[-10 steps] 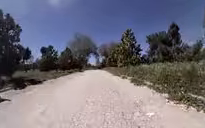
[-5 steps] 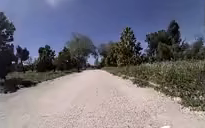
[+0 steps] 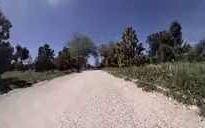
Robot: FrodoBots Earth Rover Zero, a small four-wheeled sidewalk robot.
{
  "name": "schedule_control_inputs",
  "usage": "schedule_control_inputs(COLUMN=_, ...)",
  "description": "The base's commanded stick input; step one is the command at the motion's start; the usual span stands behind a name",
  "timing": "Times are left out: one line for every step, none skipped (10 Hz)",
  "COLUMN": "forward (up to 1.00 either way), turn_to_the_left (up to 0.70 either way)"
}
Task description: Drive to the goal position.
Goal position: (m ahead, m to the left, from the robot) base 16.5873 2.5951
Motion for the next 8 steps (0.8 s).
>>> schedule_control_inputs(forward=0.70, turn_to_the_left=0.01)
schedule_control_inputs(forward=0.70, turn_to_the_left=0.01)
schedule_control_inputs(forward=0.70, turn_to_the_left=0.01)
schedule_control_inputs(forward=0.70, turn_to_the_left=0.01)
schedule_control_inputs(forward=0.70, turn_to_the_left=0.01)
schedule_control_inputs(forward=0.70, turn_to_the_left=0.01)
schedule_control_inputs(forward=0.70, turn_to_the_left=0.01)
schedule_control_inputs(forward=0.70, turn_to_the_left=0.01)
